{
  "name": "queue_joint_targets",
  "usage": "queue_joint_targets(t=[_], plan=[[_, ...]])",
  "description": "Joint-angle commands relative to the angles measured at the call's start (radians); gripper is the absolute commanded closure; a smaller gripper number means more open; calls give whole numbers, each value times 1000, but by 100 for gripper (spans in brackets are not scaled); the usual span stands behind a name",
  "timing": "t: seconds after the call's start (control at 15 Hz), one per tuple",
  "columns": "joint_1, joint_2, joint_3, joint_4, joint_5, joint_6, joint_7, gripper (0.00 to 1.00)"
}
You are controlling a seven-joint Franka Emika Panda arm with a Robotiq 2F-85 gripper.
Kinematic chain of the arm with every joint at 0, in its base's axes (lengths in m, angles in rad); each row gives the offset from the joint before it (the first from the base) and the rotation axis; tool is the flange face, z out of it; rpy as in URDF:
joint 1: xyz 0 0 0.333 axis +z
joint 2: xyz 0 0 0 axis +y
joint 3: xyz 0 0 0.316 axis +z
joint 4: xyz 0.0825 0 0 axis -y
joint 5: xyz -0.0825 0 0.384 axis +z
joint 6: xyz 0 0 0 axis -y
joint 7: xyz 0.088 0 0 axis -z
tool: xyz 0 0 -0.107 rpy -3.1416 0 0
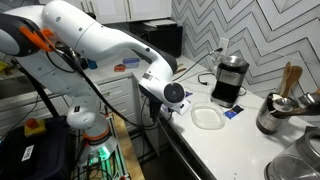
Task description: Put the blue lid on the clear bowl on the right
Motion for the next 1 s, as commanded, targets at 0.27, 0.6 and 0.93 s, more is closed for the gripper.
queue_joint_targets(t=[0.27, 0.6, 0.93], plan=[[-44, -216, 17, 4, -51, 58, 27, 97], [-24, -204, 1, 22, -43, 46, 18, 89], [-59, -184, -30, 39, -21, 174, 29, 97]])
